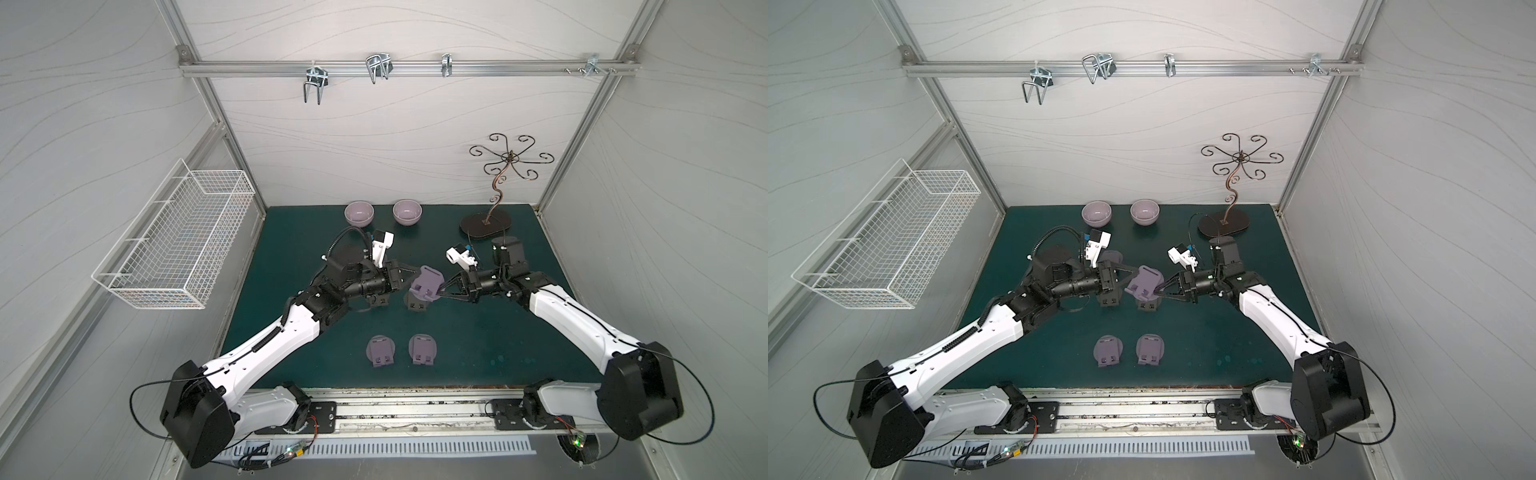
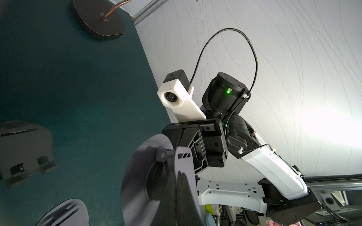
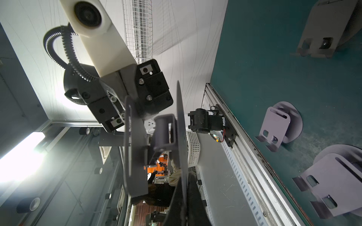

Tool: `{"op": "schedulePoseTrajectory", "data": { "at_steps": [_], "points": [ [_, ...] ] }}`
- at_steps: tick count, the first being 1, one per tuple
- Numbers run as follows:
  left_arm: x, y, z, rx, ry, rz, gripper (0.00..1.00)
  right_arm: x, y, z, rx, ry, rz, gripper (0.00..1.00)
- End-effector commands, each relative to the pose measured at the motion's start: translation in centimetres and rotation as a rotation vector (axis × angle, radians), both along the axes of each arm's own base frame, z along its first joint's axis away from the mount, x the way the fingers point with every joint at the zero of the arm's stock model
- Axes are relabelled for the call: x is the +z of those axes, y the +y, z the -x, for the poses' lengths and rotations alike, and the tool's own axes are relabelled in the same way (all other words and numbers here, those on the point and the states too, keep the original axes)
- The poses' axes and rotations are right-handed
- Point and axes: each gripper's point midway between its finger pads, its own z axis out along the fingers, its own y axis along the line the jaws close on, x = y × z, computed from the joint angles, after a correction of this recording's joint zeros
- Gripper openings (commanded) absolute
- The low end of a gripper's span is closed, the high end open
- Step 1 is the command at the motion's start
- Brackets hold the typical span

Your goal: Open the phone stand

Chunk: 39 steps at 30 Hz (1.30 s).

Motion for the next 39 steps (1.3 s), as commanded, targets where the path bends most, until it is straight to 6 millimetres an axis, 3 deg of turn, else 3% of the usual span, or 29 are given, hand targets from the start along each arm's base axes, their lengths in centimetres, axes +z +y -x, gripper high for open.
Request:
{"op": "schedulePoseTrajectory", "data": {
  "at_steps": [1, 9, 11, 15, 18, 22, 27, 31, 39],
  "points": [
    [7.8, 0.3, 2.9, -0.051, -0.256, 0.139, 0.00, -3.0, -1.6, -3.0, -0.181, 0.152, 0.139, 0.00],
    [6.9, -1.1, 4.1, -0.165, -0.217, 0.081, 0.00, 1.7, -1.6, -1.8, -0.094, -0.059, 0.046, 0.00],
    [6.8, -1.3, 4.3, -0.193, -0.212, 0.062, 0.11, 2.8, -1.7, -1.2, -0.069, -0.096, 0.009, 0.00],
    [6.7, -0.8, 4.3, -0.215, -0.217, 0.029, 0.52, 3.9, -2.1, -0.2, -0.055, -0.146, -0.020, 0.00],
    [7.6, 0.7, 3.1, -0.195, -0.215, 0.069, 0.65, 4.0, -2.3, 0.2, -0.055, -0.149, -0.022, 0.00],
    [8.7, 1.8, 1.9, -0.221, -0.231, 0.074, 0.69, 4.6, -2.5, 1.3, -0.032, -0.183, -0.048, 0.00],
    [8.6, 0.7, 1.3, -0.317, -0.224, 0.012, 0.68, 5.9, -2.5, 3.0, 0.000, -0.251, -0.062, 0.00],
    [9.4, -0.4, 0.9, -0.384, -0.214, 0.042, 0.65, 5.4, -2.1, 3.9, 0.021, -0.258, -0.042, 0.00],
    [7.6, -1.3, -0.2, -0.419, -0.140, 0.003, 0.64, 6.0, -1.5, 4.8, 0.048, -0.290, -0.051, 0.00]
  ]
}}
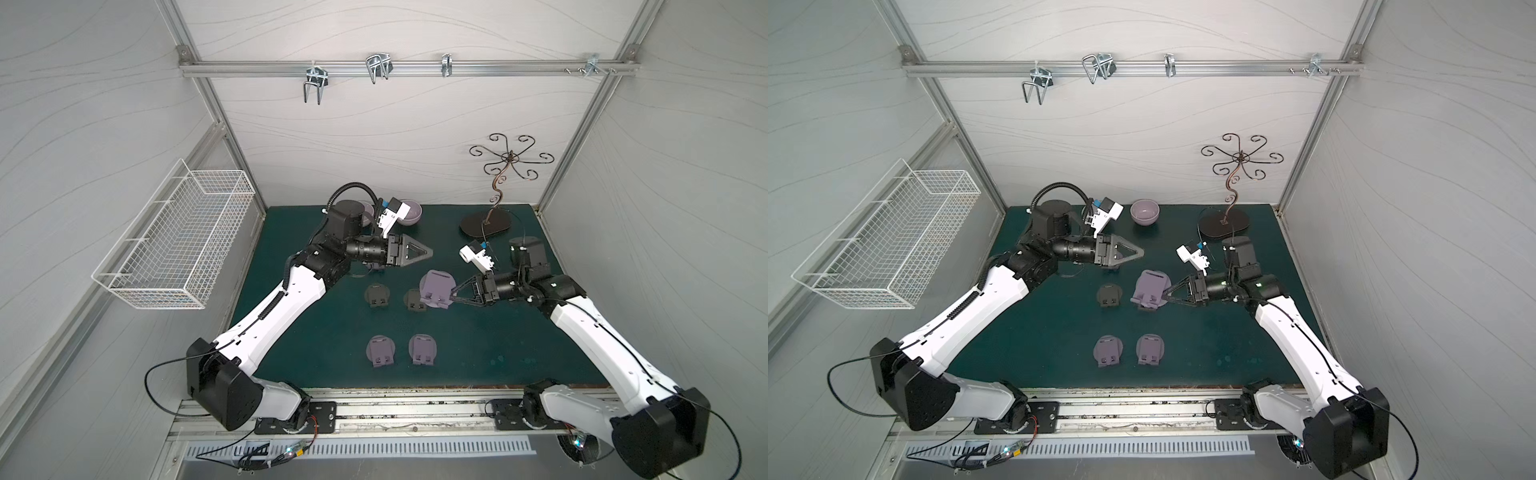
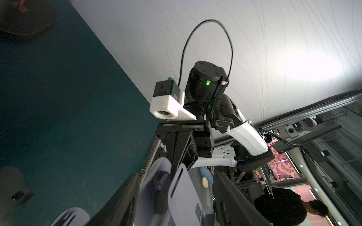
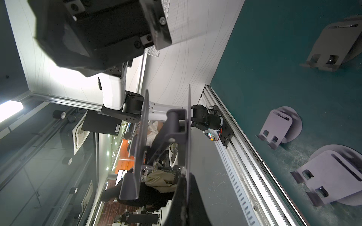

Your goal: Open the phone stand

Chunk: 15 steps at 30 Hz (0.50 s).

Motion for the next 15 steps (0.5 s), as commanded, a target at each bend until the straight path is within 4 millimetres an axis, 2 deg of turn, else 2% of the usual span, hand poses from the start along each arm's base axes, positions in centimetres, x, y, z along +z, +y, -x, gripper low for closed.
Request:
{"op": "schedulePoseTrajectory", "data": {
  "at_steps": [1, 7, 12, 15],
  "points": [
    [1.5, -0.2, 0.6, -0.052, -0.042, 0.020, 0.64, 1.4, 0.1, 0.7, 0.021, -0.064, -0.022, 0.00],
    [0.7, -1.1, 2.3, -0.108, -0.026, 0.005, 0.63, 1.3, 0.3, 0.5, 0.027, -0.065, -0.022, 0.00],
    [-0.9, -1.8, 3.1, -0.123, 0.012, -0.035, 0.62, 1.4, 0.5, 0.4, 0.034, -0.070, -0.027, 0.00],
    [-1.3, -2.0, 3.7, -0.140, 0.019, -0.039, 0.59, 1.5, 0.6, 0.5, 0.038, -0.074, -0.027, 0.00]
  ]
}}
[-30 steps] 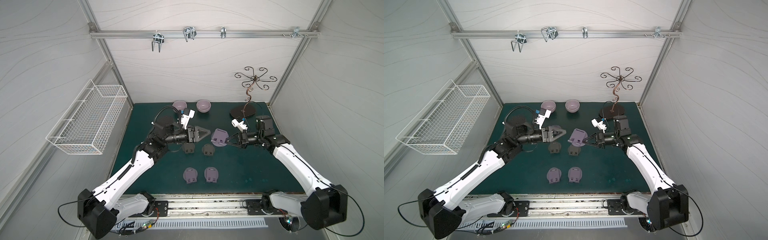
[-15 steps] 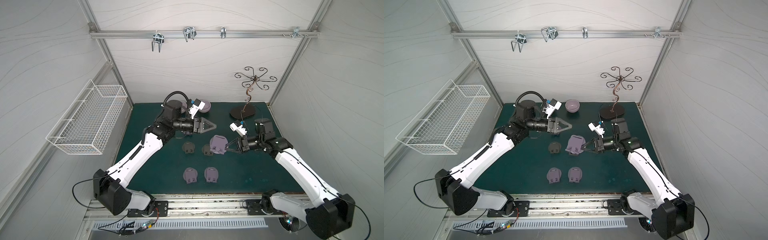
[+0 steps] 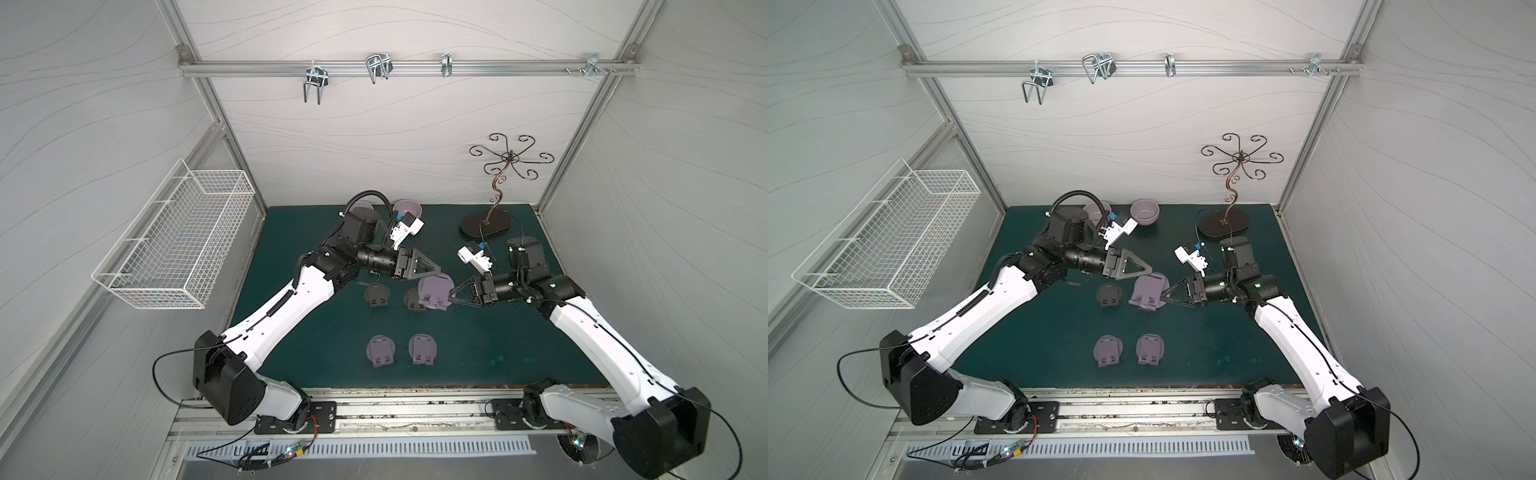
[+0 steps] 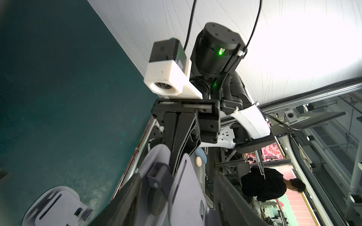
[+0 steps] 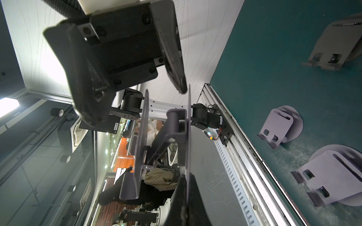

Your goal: Open the phone stand

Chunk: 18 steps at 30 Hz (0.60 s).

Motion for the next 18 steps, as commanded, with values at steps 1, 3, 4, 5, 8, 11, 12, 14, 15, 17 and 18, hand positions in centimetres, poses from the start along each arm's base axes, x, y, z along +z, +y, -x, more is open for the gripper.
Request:
{"op": "schedulePoseTrajectory", "data": {
  "at_steps": [1, 3, 4, 5, 8, 11, 12, 14, 15, 17, 18],
  "points": [
    [0.8, -0.4, 0.8, -0.041, -0.037, 0.025, 0.57, 1.6, 0.3, 0.1, 0.025, -0.071, -0.032, 0.00],
    [1.0, -0.5, 1.3, -0.057, -0.041, 0.033, 0.53, 1.5, 0.3, 0.1, 0.025, -0.068, -0.032, 0.00],
    [1.0, -0.6, 1.4, -0.062, -0.037, 0.033, 0.50, 1.4, 0.3, 0.1, 0.023, -0.065, -0.029, 0.00],
    [0.9, -0.6, 1.6, -0.068, -0.031, 0.030, 0.46, 1.4, 0.3, 0.0, 0.024, -0.065, -0.030, 0.00],
    [0.6, -0.8, 1.9, -0.090, -0.012, 0.028, 0.38, 1.4, 0.4, -0.1, 0.022, -0.063, -0.027, 0.00],
    [0.3, -0.8, 2.1, -0.100, 0.002, 0.022, 0.35, 1.5, 0.4, -0.2, 0.019, -0.069, -0.027, 0.00],
    [0.3, -0.8, 2.2, -0.105, 0.005, 0.022, 0.34, 1.5, 0.4, -0.3, 0.017, -0.068, -0.026, 0.00],
    [0.1, -0.8, 2.3, -0.117, 0.013, 0.020, 0.30, 1.5, 0.4, -0.3, 0.017, -0.068, -0.026, 0.00],
    [0.0, -0.8, 2.4, -0.121, 0.016, 0.017, 0.27, 1.6, 0.4, -0.3, 0.016, -0.069, -0.027, 0.00],
    [-0.4, -0.8, 2.5, -0.131, 0.021, 0.008, 0.21, 1.5, 0.4, -0.3, 0.014, -0.069, -0.026, 0.00],
    [-0.6, -0.8, 2.5, -0.134, 0.025, 0.002, 0.17, 1.6, 0.4, -0.3, 0.014, -0.071, -0.026, 0.00]
  ]
}}
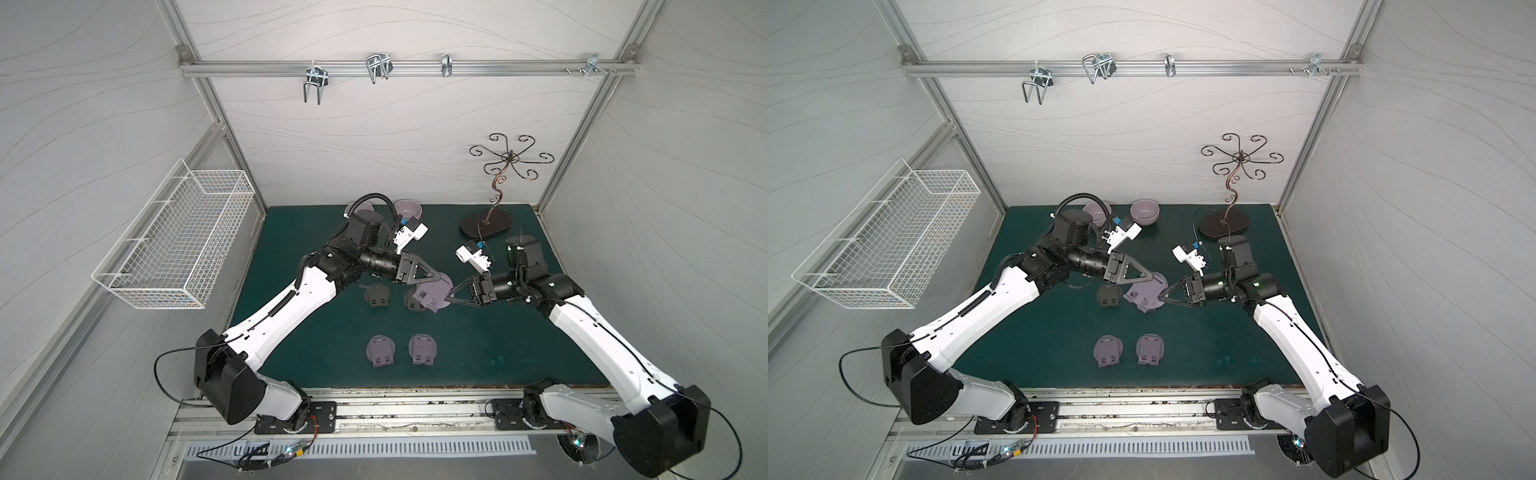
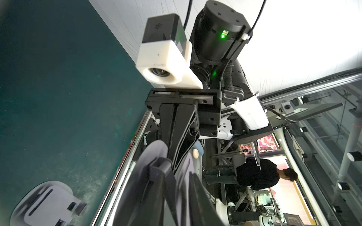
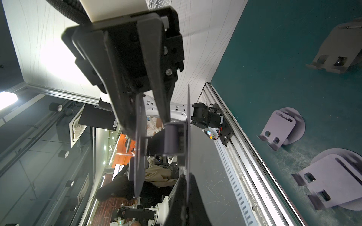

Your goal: Open the phone stand

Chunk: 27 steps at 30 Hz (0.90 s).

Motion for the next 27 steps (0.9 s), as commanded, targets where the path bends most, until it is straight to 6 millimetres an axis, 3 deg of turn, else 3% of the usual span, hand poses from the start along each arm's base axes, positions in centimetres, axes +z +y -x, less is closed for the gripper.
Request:
{"op": "schedulePoseTrajectory", "data": {
  "at_steps": [1, 3, 7, 12, 19, 27],
  "points": [
    [-0.2, -0.3, 1.1, -0.075, 0.004, 0.008, 0.13, 1.2, 0.2, -0.3, 0.005, -0.050, -0.022, 0.00],
    [-0.5, -0.2, 1.3, -0.086, 0.011, 0.000, 0.00, 1.3, 0.2, -0.2, 0.004, -0.052, -0.023, 0.00],
    [-0.7, 0.0, 1.3, -0.081, -0.002, -0.017, 0.00, 1.3, 0.2, -0.2, 0.001, -0.052, -0.025, 0.00],
    [0.4, 0.4, 0.3, -0.019, -0.046, -0.012, 0.00, 0.9, 0.1, -0.1, -0.005, -0.021, -0.023, 0.00],
    [6.1, 3.8, -3.9, 0.217, -0.081, 0.191, 0.00, -0.9, -0.4, -0.2, -0.021, 0.090, -0.012, 0.00],
    [10.3, 6.9, -5.2, 0.441, -0.174, 0.297, 0.00, -4.7, -0.4, -1.2, -0.061, 0.252, 0.038, 0.00]
  ]
}}
